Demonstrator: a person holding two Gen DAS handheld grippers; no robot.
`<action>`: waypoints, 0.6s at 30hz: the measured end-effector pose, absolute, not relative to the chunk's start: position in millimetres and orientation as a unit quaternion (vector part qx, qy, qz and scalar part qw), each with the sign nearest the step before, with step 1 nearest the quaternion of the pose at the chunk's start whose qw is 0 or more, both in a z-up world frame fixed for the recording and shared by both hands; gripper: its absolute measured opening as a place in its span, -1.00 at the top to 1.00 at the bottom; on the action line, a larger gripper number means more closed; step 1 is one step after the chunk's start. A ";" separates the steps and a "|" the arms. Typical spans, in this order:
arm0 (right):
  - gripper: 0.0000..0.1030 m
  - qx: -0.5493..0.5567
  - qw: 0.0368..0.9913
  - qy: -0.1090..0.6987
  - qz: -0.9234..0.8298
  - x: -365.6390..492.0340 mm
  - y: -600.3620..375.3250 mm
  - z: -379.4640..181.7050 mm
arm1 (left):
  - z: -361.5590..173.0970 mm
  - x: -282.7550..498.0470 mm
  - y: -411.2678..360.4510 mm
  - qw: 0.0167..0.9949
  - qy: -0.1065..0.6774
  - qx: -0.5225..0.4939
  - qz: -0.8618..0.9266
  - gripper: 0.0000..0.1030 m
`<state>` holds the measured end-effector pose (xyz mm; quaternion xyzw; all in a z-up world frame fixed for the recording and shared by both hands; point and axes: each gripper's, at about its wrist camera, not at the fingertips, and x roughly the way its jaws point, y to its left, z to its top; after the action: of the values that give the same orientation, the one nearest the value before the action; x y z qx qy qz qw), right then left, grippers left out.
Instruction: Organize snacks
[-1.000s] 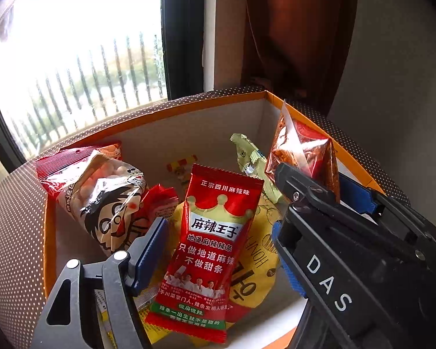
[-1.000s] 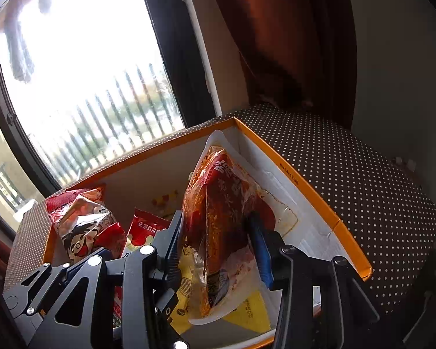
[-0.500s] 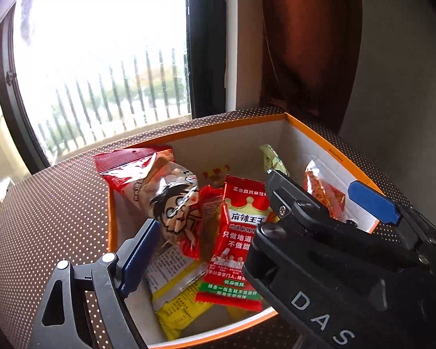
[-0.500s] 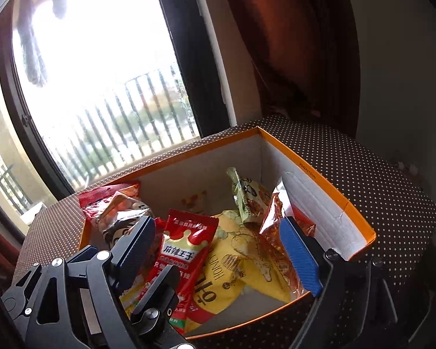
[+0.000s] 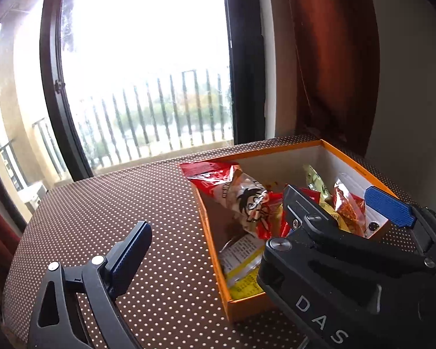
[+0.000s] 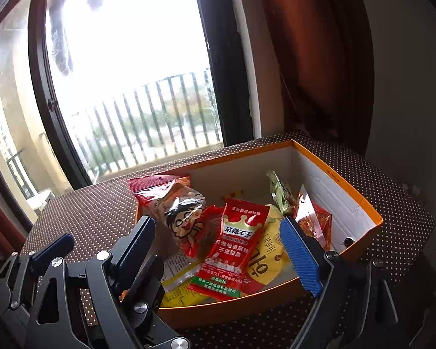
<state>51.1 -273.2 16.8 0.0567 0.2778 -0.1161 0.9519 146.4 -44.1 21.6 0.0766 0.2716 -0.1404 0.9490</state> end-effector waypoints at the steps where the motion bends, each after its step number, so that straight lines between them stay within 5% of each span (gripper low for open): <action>1: -0.74 0.052 0.954 0.274 -0.111 49.5 -267.8 18.3 | 21.9 143.3 -39.4 0.950 0.269 0.074 -0.138 -0.89; 18: -0.89 0.022 0.971 0.237 -0.035 13.9 -187.6 20.2 | 35.3 81.8 66.3 0.972 0.228 0.027 -0.039 -0.99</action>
<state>13.9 -187.6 20.2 0.0221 0.2375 -0.0348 0.9705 81.8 66.3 35.3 0.0272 0.2285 -0.0386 0.9724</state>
